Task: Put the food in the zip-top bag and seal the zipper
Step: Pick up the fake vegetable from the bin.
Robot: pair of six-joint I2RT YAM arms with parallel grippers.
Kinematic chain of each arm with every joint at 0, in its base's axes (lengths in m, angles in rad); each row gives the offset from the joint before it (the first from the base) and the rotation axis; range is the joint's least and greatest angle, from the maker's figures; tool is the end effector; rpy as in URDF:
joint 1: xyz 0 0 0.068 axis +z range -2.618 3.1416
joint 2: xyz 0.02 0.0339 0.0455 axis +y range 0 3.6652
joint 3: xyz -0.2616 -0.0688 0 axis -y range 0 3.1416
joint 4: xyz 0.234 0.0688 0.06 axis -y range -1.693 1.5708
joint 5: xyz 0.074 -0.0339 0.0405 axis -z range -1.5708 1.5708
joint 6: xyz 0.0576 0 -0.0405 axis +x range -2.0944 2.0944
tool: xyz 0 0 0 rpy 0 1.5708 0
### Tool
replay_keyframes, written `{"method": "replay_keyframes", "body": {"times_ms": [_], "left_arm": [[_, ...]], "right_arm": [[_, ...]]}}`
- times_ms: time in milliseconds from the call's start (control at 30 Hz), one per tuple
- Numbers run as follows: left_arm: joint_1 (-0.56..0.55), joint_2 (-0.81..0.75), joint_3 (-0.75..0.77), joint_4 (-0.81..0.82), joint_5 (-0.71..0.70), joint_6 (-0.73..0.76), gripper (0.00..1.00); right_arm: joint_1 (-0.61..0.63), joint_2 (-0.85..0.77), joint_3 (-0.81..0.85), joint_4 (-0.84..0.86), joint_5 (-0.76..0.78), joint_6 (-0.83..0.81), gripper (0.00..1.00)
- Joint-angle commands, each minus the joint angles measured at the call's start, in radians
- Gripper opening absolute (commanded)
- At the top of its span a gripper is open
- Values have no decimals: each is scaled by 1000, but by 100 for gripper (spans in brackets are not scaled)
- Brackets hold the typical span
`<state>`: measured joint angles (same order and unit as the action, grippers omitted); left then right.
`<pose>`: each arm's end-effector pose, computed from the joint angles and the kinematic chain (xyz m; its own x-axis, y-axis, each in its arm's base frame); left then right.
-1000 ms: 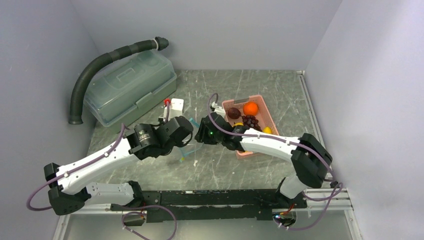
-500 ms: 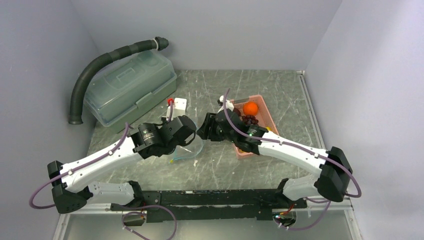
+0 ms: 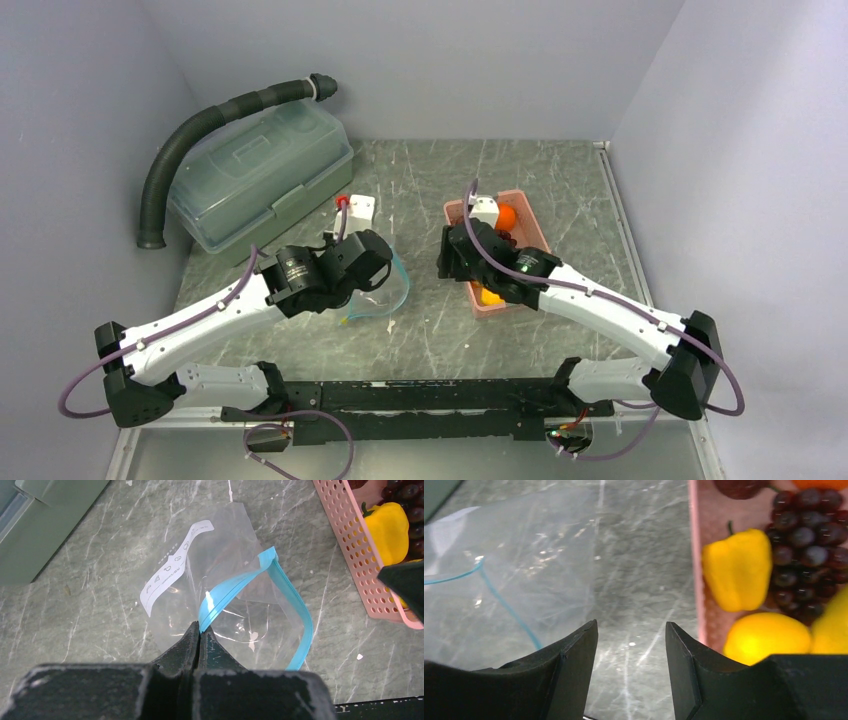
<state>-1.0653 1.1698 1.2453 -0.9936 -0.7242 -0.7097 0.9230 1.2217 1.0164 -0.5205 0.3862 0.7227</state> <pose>0.1389 -0.1721 0.3388 -0.5919 0.0615 -0.8037 0.0986 0.9951 0.0035 0.1785 0.1999 0.2858 -0.6765 0.1213 -0.7264 -0.1616 0.9378 0.3072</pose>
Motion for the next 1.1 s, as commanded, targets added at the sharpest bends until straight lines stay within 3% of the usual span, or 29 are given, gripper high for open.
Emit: {"method": "replay_keyframes", "body": {"times_ms": [0, 333, 467, 1067], "left_arm": [[4, -1, 17, 45, -22, 28, 0], [9, -7, 28, 58, -8, 65, 0], [10, -10, 28, 62, 1, 70, 0], [19, -41, 19, 38, 8, 64, 0]], "right_arm": [[-58, -39, 37, -113, 72, -78, 56], [-236, -79, -41, -117, -2, -136, 61], [-268, -27, -37, -101, -25, -156, 65], [-393, 202, -5, 45, -211, -224, 65]]}}
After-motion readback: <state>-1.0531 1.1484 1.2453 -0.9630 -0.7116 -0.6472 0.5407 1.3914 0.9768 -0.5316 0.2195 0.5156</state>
